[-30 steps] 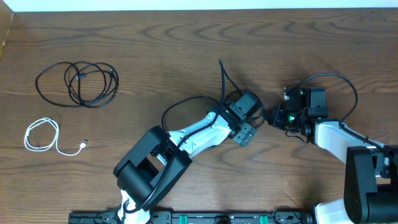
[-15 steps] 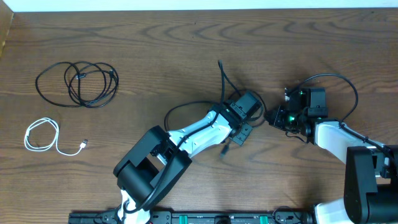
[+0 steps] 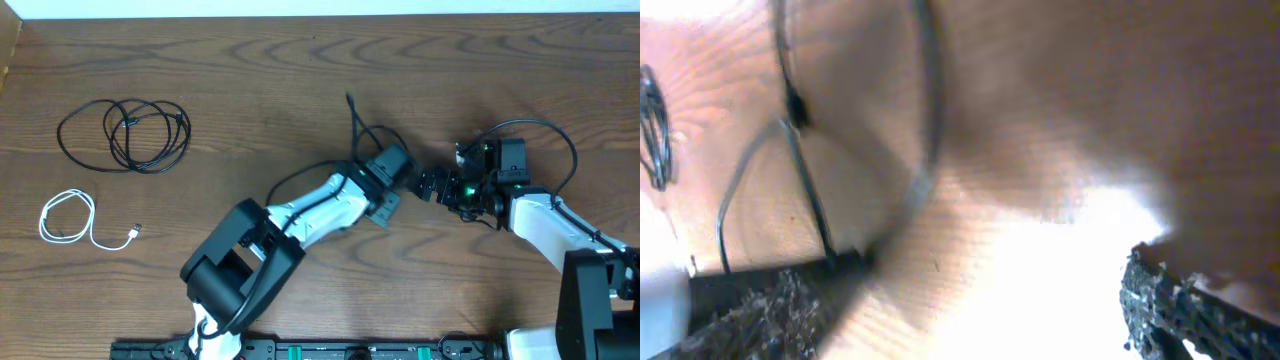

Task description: Untangle cables

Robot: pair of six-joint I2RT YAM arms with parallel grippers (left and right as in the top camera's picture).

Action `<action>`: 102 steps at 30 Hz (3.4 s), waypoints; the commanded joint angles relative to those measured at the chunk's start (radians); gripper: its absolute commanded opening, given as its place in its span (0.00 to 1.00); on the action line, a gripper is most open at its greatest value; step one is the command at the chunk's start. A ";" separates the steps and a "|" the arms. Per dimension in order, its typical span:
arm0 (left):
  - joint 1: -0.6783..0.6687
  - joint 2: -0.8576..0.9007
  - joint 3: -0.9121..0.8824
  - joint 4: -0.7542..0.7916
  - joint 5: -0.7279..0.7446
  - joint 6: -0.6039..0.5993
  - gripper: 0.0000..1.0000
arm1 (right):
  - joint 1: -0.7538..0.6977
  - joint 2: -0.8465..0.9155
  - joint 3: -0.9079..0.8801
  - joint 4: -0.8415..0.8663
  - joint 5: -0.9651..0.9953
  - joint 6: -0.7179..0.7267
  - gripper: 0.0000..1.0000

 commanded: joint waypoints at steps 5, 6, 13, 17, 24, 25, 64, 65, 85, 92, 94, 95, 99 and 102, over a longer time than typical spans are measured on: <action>0.187 -0.122 0.061 0.069 -0.071 0.002 0.07 | 0.003 0.039 -0.041 -0.222 0.248 0.134 0.99; 0.214 -0.138 0.061 0.085 -0.071 -0.006 0.08 | 0.003 0.039 -0.041 -0.233 0.249 0.135 0.99; 0.399 -0.157 0.061 0.196 0.049 -0.098 0.08 | 0.004 0.039 -0.041 -0.270 0.243 0.135 0.99; 0.460 -0.156 0.060 0.218 0.169 -0.096 0.08 | 0.020 0.039 -0.041 -0.270 0.232 0.135 0.99; 0.436 -0.155 0.044 0.138 0.272 0.044 0.07 | 0.056 0.039 -0.041 -0.270 0.233 0.151 0.99; 0.426 -0.154 0.041 0.124 0.272 0.074 0.08 | 0.060 0.039 -0.041 -0.270 0.233 0.151 0.99; 0.332 0.113 0.031 0.046 0.185 0.347 0.12 | 0.091 0.039 -0.041 -0.262 0.256 0.150 0.99; 0.332 0.119 0.031 0.056 0.174 0.346 0.08 | 0.091 0.039 -0.041 -0.262 0.256 0.151 0.99; 0.656 0.134 0.031 0.387 0.089 -0.006 0.08 | 0.091 0.039 -0.041 -0.198 0.307 0.151 0.99; 0.660 0.134 0.031 0.380 0.125 -0.213 0.08 | 0.091 0.039 -0.041 -0.191 0.307 0.151 0.99; 0.655 0.134 0.031 0.384 0.104 -0.373 0.07 | 0.092 0.039 -0.041 -0.193 0.307 0.151 0.99; 0.652 0.134 0.031 0.383 0.083 -0.470 0.08 | 0.095 0.039 -0.041 -0.193 0.307 0.151 0.99; 0.652 0.134 0.031 0.384 0.048 -0.791 0.08 | 0.113 0.039 -0.041 -0.195 0.307 0.151 0.99; 0.653 0.134 0.031 0.393 0.034 -1.010 0.08 | 0.134 0.039 -0.041 -0.195 0.307 0.151 0.99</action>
